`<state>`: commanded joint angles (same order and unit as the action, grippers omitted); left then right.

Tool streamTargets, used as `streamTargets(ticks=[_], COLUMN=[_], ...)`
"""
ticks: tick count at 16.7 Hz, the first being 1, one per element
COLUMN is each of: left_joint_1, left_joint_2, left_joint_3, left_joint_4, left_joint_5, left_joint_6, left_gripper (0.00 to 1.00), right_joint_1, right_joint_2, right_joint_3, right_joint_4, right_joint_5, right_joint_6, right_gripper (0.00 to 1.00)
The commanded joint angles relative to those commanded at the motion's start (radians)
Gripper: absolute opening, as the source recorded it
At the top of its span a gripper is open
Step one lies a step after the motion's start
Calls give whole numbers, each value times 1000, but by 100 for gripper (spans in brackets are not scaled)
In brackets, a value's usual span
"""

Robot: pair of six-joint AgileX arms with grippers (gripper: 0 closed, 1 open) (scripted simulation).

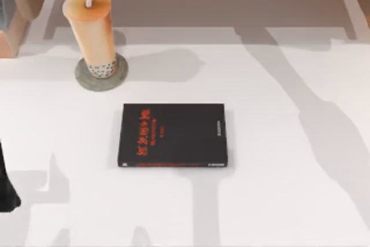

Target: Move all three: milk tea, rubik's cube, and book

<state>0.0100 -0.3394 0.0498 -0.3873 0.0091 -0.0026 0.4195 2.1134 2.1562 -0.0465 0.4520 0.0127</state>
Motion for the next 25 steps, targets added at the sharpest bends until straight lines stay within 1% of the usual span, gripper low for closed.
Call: streamTargets(ticks=[3,9,13,16,18,21,25], left_joint_1=[0,0,0,0,0,0,0], left_joint_2=[-47,-48,-48,-48,-48,-48,-48], left_joint_3=[6,6,6,6,6,6,6], left_joint_4=[-56,-56,-56,-56,-56,-56,-56], left_joint_5=[2,2,2,2,2,2,2], left_joint_6=[-3,-3,-3,-3,-3,-3,-3], left_gripper=[100,100,100,100,100,100,100], right_joint_1=[0,0,-28,-69,-103,-158,-237], right_joint_2=[0,-9,-141,-330,-490,-772,-1187], right_joint_3=[0,-8,-130,-311,-475,-783,-1243], right_joint_4=[0,1,12,20,23,20,13], right_joint_5=[0,-2,-30,-68,-99,-155,-242], right_joint_6=[0,0,6,9,7,-2,-20], right_gripper=[100,100,100,100,100,100,100])
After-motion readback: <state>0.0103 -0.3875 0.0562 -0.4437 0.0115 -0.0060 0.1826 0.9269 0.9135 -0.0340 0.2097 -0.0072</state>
